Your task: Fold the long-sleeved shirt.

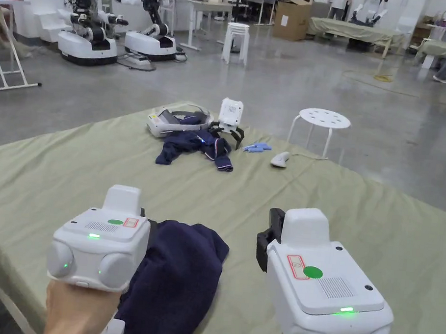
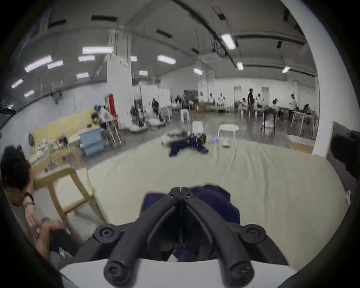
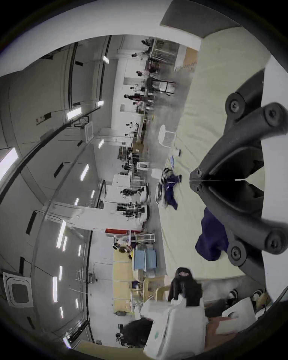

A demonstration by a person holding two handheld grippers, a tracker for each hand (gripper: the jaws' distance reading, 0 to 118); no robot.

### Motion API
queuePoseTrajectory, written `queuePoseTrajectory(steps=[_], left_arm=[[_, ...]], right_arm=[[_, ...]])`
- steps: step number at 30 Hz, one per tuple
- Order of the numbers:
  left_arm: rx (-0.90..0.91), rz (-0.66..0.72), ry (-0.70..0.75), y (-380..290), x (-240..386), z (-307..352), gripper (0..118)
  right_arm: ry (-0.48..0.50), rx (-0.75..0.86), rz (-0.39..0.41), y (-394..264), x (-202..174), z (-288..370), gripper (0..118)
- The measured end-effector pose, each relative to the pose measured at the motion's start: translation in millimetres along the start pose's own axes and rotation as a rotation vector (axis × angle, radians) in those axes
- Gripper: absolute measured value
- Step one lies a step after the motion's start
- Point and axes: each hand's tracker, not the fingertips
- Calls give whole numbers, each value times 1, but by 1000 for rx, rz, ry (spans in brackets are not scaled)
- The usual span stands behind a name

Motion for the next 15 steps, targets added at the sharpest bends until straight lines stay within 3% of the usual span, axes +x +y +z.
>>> queuePoseTrajectory(steps=[2, 3, 5, 6, 15], left_arm=[[-89, 35, -7, -6, 0, -26, 20], [-136, 29, 4, -9, 1, -38, 37], [-141, 59, 24, -15, 0, -52, 105], [-128, 49, 20, -18, -2, -65, 109], [-404, 105, 25, -47, 9, -153, 110]], right_arm=[[7, -34, 16, -12, -2, -16, 0], [8, -47, 26, -17, -2, -20, 0], [6, -73, 38, -25, -3, -29, 0], [6, -83, 40, -29, -3, -34, 0], [-1, -176, 37, -60, -1, -58, 0]])
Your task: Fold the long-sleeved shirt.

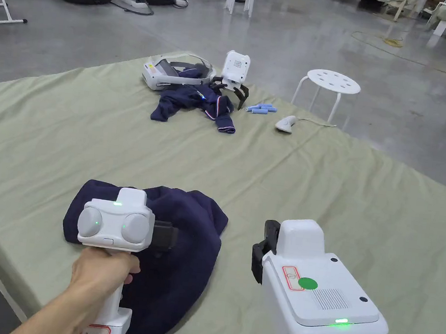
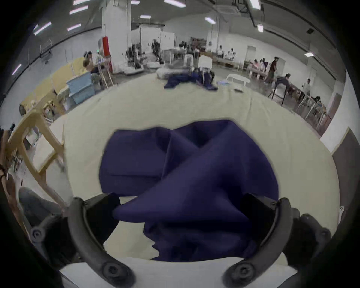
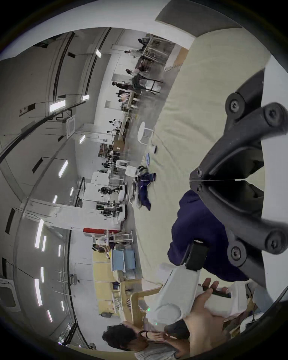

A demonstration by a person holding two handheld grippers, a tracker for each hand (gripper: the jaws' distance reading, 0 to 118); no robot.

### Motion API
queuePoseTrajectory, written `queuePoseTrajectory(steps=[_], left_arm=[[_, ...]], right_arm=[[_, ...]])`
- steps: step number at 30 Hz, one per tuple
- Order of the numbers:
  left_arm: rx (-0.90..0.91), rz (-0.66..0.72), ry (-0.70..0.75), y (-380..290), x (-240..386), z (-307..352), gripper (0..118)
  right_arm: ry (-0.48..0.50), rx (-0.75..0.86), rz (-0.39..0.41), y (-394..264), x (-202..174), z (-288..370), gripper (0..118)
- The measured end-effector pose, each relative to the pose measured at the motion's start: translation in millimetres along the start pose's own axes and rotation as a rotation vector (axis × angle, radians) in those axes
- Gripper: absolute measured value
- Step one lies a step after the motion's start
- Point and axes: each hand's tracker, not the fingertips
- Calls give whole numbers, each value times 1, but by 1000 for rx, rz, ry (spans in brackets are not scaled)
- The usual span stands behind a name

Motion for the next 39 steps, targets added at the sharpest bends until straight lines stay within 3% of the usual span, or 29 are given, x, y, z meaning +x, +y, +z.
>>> queuePoseTrajectory(steps=[2, 3, 5, 7, 8, 12, 15, 18, 20, 25, 33, 39], left_arm=[[-53, 28, -42, -3, -3, -17, 107], [-94, 52, -81, -4, -10, -39, 98], [-79, 76, -181, -5, -16, -49, 54], [33, 14, -126, -17, -2, -13, 41], [-101, 13, -158, -24, 4, 0, 38], [93, 3, -229, -2, 5, 55, 33], [251, -81, -274, 18, 23, 113, 27], [393, -46, -384, 41, 42, 180, 24], [497, -111, -392, 50, 54, 224, 24], [647, -120, -531, 51, 95, 304, 23], [651, -236, -743, 28, 196, 344, 23], [520, -398, -861, -27, 313, 333, 23]], right_arm=[[0, -21, -5, -1, 1, 1, 0], [-2, -28, -7, -2, 3, 2, 0], [-5, -33, -10, -5, 8, 5, 0], [-13, -35, 6, -8, 15, 12, 0], [-26, -31, 12, -8, 20, 18, 0], [-80, -3, -21, -9, 56, 44, 0], [-149, 23, 40, 2, 73, 76, 0], [-196, 65, 13, 12, 98, 111, 0], [-230, 107, -10, 19, 116, 139, 0], [-339, 188, -28, 29, 152, 204, 0], [-502, 241, -83, 22, 211, 288, 0], [-616, 229, -151, -4, 256, 327, 0]])
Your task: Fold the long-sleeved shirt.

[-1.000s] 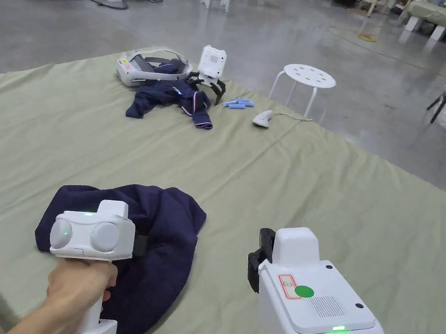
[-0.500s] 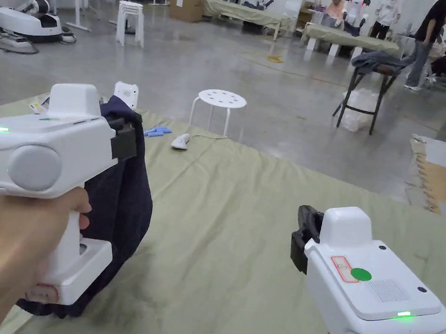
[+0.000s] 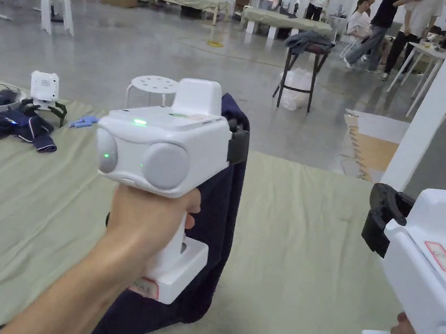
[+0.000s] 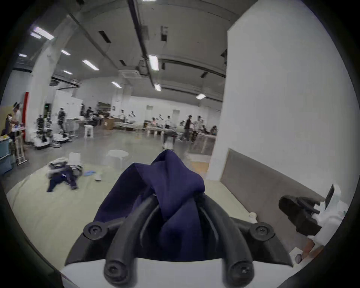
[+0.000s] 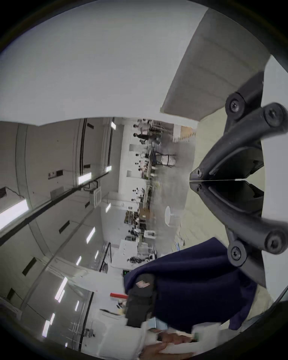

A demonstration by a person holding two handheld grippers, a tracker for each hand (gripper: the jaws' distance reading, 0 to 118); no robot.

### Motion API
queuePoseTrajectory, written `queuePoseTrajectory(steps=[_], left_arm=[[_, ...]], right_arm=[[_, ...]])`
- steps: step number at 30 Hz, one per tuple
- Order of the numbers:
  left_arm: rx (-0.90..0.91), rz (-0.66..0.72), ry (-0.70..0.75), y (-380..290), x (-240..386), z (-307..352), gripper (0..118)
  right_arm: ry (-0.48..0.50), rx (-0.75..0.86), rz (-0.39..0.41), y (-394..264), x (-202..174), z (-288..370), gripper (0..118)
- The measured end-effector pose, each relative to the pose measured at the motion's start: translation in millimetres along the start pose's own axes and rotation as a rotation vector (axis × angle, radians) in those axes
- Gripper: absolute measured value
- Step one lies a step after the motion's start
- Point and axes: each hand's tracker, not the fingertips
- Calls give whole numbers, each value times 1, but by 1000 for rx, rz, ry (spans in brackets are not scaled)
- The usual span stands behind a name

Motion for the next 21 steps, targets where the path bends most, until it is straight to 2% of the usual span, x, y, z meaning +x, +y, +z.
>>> queuePoseTrajectory(steps=[7, 11, 13, 14, 16, 17, 19, 21], left_arm=[[-324, -137, -102, -132, 105, -116, 23], [-507, -191, -121, -210, 142, -152, 23], [-545, -232, -126, -236, 159, -153, 27], [-572, -264, -152, -243, 163, -153, 46], [-560, -245, -173, -248, 169, -144, 97], [-502, -221, -225, -243, 167, -135, 110], [-515, -228, -186, -228, 161, -127, 103], [-462, -180, -182, -206, 158, -100, 104]], right_arm=[[-123, -102, -35, -42, 60, 3, 0], [-162, -164, -59, -70, 82, 3, 0], [-182, -194, -59, -81, 91, 3, 0], [-188, -206, -57, -85, 94, 4, 0], [-207, -218, -62, -92, 101, 4, 0], [-214, -226, -66, -94, 104, 4, 0], [-226, -224, -84, -97, 109, 5, 0], [-229, -222, -98, -96, 110, 7, 0]])
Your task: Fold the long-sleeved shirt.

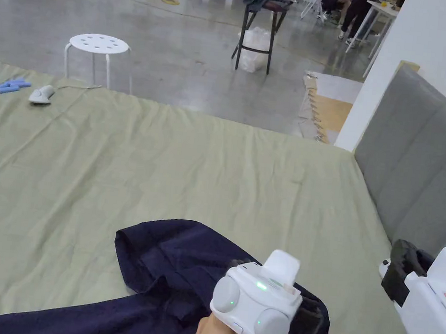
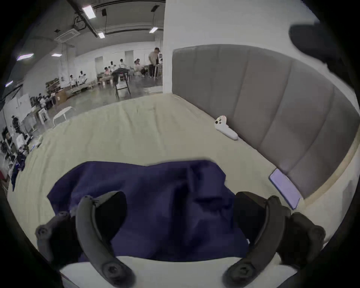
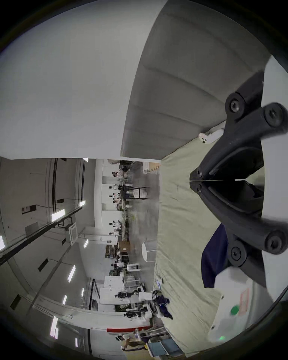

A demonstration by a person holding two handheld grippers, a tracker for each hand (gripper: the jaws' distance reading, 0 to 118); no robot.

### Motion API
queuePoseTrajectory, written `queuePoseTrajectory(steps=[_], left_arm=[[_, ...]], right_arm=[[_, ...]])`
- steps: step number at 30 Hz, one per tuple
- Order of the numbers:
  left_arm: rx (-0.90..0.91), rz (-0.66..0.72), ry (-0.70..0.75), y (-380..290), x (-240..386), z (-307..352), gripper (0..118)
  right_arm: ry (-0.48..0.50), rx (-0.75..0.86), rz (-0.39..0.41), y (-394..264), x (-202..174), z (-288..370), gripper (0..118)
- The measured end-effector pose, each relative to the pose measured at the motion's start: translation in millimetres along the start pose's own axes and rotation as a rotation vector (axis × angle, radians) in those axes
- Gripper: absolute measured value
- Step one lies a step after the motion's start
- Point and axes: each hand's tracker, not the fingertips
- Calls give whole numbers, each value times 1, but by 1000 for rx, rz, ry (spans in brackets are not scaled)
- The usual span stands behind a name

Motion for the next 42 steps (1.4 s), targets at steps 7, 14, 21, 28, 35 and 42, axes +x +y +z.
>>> queuePoseTrajectory(steps=[7, 14, 21, 28, 35, 42], left_arm=[[258, 12, 212, 18, -74, 107, 109], [322, 130, 357, -5, -150, 151, 3], [275, 183, 342, -33, -181, 145, 3], [247, 186, 334, -37, -188, 137, 3], [171, 228, 350, -54, -203, 118, 3], [53, 251, 356, -65, -227, 77, 6]], right_arm=[[25, 45, -2, 9, -16, 19, 0], [73, 30, -22, -9, -37, 34, 0], [95, -121, -81, -53, -36, 37, 16], [58, -289, -110, -94, -28, 19, 118], [-4, -623, -275, -189, -19, -11, 102], [-34, -667, -181, -206, -25, -31, 28]])
